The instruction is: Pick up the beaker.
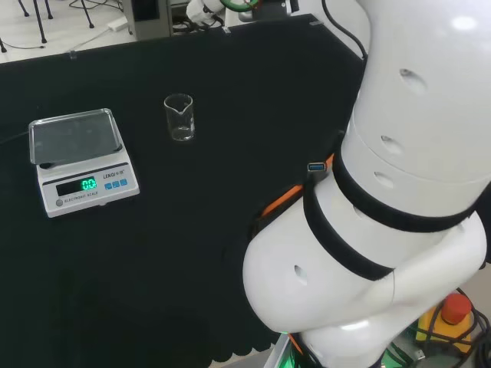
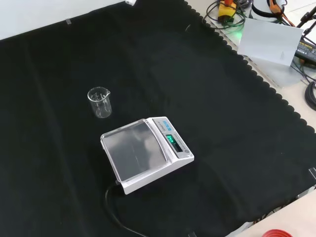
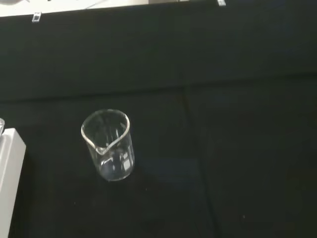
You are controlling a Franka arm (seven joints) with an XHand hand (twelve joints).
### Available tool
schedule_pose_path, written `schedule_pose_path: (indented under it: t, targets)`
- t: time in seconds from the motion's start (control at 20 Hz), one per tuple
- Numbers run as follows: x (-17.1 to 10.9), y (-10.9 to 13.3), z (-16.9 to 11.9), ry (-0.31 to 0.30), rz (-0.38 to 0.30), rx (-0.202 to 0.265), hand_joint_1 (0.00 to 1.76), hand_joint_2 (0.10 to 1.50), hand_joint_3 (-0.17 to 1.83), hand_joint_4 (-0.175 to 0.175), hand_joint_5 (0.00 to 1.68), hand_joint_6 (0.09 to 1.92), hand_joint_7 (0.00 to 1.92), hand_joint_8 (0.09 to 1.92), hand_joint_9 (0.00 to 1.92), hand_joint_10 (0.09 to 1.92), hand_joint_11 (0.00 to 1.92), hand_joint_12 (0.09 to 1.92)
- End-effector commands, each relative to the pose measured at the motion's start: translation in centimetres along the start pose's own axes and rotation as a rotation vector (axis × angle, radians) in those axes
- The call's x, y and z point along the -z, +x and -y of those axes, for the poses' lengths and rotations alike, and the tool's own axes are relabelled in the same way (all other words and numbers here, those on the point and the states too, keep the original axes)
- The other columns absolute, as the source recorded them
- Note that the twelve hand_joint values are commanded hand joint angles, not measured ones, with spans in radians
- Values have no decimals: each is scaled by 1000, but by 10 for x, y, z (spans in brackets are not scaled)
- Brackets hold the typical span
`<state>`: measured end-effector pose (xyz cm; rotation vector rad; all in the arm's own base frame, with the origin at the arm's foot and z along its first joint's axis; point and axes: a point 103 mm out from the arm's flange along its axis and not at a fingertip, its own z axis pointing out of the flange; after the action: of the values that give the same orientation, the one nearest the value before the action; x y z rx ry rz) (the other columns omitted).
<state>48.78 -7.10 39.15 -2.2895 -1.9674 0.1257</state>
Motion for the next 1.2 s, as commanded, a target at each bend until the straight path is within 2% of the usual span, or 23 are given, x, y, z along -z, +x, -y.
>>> schedule_pose_path:
  t: [0.05,0.4,0.8,1.2]
  targets:
    - [-101,31,-81,56,58,30,576,751,56,5,102,87,13,643,215,851,0,1552]
    - [-143,69,-120,78,50,96,572,750,51,11,61,87,0,571,183,861,0,1512]
    - [-166,114,-135,100,80,171,561,745,45,18,31,87,0,524,156,865,0,1477]
    - [-204,119,-141,168,90,177,537,733,35,26,14,87,0,483,127,869,0,1444]
